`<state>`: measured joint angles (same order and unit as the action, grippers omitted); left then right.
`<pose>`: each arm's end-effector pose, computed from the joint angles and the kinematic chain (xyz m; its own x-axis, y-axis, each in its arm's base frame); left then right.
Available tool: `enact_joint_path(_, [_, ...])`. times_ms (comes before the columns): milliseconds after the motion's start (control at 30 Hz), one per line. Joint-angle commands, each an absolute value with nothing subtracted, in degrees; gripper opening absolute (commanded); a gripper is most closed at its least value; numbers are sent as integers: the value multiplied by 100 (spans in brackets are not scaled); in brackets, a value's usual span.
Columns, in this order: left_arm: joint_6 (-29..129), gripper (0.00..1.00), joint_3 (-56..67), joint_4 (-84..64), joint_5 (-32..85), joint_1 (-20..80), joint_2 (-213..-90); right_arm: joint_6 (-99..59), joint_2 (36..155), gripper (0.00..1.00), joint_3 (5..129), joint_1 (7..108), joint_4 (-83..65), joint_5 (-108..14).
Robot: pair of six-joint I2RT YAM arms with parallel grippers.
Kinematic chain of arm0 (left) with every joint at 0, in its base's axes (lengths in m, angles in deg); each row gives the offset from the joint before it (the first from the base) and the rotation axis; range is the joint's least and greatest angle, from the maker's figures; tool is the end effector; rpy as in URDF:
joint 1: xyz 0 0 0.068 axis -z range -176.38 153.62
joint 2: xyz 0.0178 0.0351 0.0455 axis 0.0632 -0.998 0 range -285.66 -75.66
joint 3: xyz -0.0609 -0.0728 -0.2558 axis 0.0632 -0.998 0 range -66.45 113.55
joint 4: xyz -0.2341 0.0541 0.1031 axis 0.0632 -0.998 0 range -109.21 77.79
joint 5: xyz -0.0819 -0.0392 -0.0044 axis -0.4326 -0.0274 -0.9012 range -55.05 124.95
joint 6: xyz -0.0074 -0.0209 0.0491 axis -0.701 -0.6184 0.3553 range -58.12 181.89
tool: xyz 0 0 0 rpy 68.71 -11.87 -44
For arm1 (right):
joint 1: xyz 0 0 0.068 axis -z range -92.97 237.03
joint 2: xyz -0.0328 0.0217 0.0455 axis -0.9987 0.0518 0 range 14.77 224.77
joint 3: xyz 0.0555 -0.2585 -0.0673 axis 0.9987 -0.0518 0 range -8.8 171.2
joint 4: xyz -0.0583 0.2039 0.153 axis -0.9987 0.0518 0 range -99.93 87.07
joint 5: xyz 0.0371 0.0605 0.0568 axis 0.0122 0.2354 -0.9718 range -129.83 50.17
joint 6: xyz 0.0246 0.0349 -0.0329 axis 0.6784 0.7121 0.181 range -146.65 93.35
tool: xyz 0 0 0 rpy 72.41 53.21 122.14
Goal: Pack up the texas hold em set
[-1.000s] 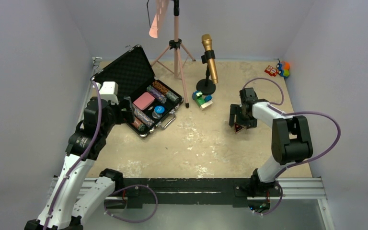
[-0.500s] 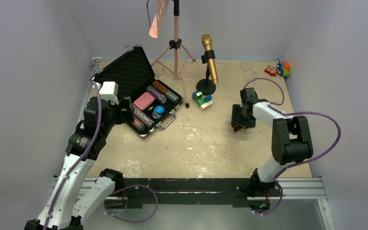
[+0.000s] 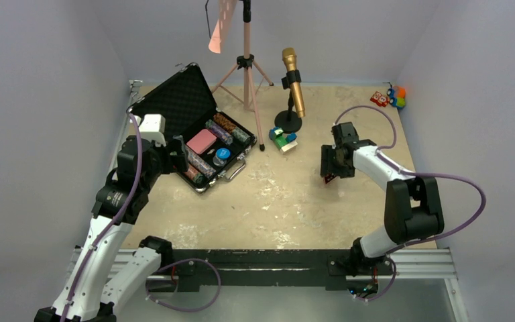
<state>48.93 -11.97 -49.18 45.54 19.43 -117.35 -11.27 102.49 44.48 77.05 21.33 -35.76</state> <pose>0.1440 -0.0341 0.3572 -0.4080 -0.1135 -0.9059 0.0153 0.9913 -0.1311 0.2866 0.0478 0.1884 -0.9037 0.1096 -0.4139 0.0992 0.9940 0.0466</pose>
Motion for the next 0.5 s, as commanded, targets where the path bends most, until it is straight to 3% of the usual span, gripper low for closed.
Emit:
enact_joint_path(0, [4811,96,-1248,-4688,4497,1919,-11705,-1007,10079,40,4745,7258,2522,-3228])
enact_joint_path(200, [4809,96,-1244,-4676,4515,1918,-11723,-521,10147,39,5458,6094,2700,-3404])
enact_joint_path(467, [4841,96,-1255,-4692,4614,1918,-11690,-215,11513,39,7236,4734,2461,-3893])
